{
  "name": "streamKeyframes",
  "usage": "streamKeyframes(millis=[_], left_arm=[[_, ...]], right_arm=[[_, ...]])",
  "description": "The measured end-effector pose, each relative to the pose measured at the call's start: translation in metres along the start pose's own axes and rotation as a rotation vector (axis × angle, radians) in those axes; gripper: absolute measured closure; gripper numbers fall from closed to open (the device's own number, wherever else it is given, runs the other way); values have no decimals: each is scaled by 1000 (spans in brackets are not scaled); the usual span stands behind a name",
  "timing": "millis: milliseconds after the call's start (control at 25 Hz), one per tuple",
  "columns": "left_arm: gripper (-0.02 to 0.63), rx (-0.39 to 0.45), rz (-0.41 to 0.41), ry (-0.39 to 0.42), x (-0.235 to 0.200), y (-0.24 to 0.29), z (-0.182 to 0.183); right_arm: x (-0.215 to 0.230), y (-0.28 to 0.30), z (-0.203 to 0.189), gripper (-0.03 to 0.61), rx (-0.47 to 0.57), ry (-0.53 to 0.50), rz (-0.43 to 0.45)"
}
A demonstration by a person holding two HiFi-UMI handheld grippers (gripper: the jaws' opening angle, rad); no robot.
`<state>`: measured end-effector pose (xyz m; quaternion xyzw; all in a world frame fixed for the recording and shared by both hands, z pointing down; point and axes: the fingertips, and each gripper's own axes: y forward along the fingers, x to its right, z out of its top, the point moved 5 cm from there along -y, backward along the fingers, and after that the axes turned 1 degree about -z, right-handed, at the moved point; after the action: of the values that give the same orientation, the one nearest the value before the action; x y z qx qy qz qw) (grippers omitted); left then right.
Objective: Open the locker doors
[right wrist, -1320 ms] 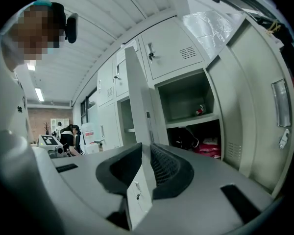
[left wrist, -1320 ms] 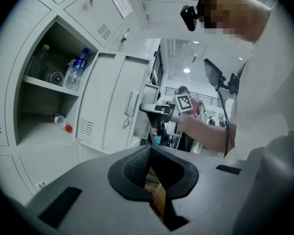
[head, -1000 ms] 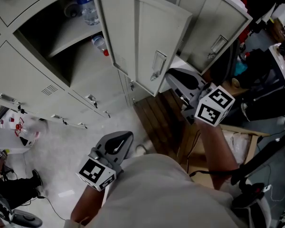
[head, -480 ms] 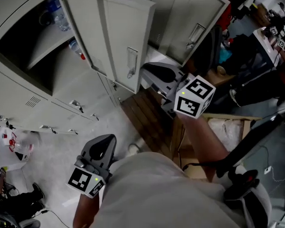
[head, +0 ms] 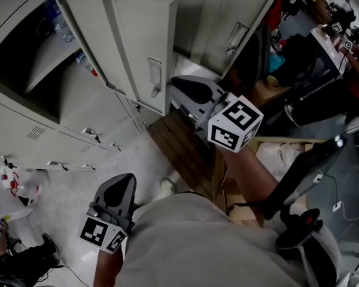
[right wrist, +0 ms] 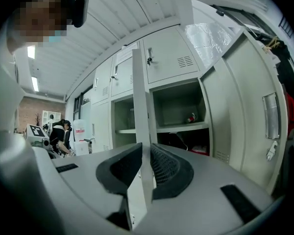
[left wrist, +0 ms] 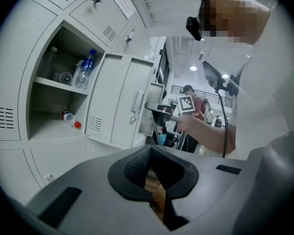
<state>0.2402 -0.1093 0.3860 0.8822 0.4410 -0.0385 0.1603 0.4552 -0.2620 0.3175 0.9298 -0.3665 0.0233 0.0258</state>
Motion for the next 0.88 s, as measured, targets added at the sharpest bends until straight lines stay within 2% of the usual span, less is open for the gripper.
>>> streamKeyframes(millis=[320, 520, 680, 760, 880], left_arm=[[604, 25, -3, 27, -13, -51, 2], [604, 27, 11, 19, -29, -106, -6], [604, 37, 27, 3, -40, -158, -15], [604, 44, 32, 9, -45, -185, -21], [604, 61, 43, 8, -53, -227, -28]], right_arm=[[-10, 0, -1, 526, -14, -38, -149], [-25, -9, 6, 526, -7, -86, -304], [-60, -19, 15, 526, 7, -105, -415], [-92, -17, 17, 528, 1, -122, -418], [-151, 0, 14, 528, -20, -125, -352]])
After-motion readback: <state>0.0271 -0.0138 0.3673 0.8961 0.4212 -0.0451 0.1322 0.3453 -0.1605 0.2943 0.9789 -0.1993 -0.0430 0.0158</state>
